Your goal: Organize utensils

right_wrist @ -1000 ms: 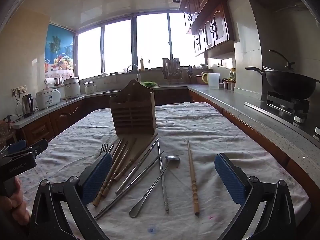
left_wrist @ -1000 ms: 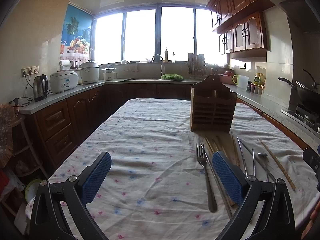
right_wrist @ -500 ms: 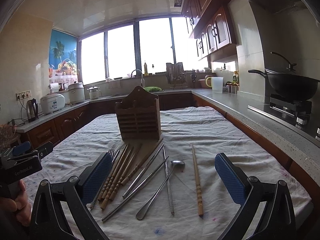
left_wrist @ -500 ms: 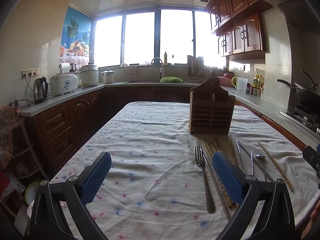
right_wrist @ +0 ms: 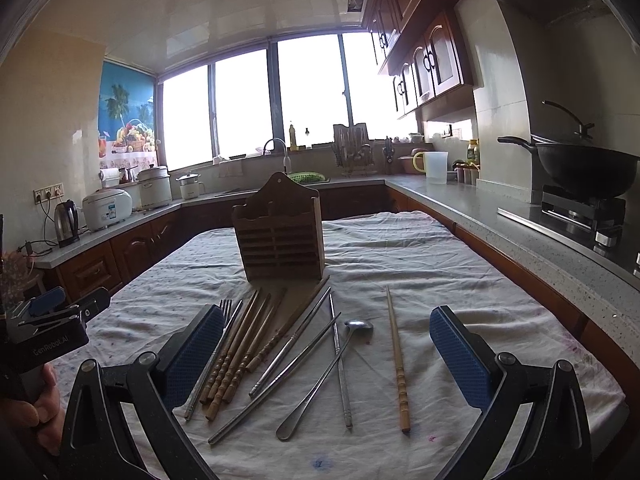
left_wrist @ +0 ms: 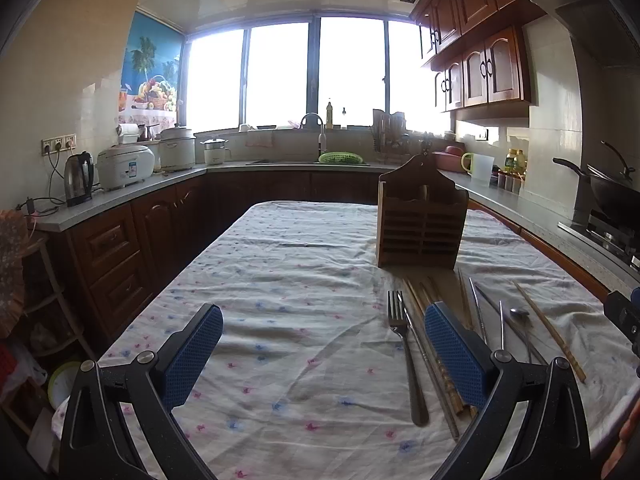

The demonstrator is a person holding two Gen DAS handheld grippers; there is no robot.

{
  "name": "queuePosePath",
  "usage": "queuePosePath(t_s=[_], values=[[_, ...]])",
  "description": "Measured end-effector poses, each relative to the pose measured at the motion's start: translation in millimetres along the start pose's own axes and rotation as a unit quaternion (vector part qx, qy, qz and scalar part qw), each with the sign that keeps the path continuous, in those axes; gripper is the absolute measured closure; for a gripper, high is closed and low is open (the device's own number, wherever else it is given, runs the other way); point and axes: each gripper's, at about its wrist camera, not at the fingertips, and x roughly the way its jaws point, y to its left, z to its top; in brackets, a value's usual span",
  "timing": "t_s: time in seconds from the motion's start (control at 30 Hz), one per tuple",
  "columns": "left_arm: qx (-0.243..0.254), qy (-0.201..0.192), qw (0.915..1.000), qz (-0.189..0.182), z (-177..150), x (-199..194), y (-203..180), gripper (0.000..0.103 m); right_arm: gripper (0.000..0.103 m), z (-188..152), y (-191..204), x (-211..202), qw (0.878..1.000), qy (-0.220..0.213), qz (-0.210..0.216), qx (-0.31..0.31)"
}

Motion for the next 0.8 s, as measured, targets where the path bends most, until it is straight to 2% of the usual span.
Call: queuePosePath(t_s=[0.8], values=[[-0.002, 0.006, 1.0, -0.006, -1.9, 3.8, -3.1, 0.001, 0.0, -0.4, -2.0, 1.7, 1.0, 0.0, 0.006, 0.006]])
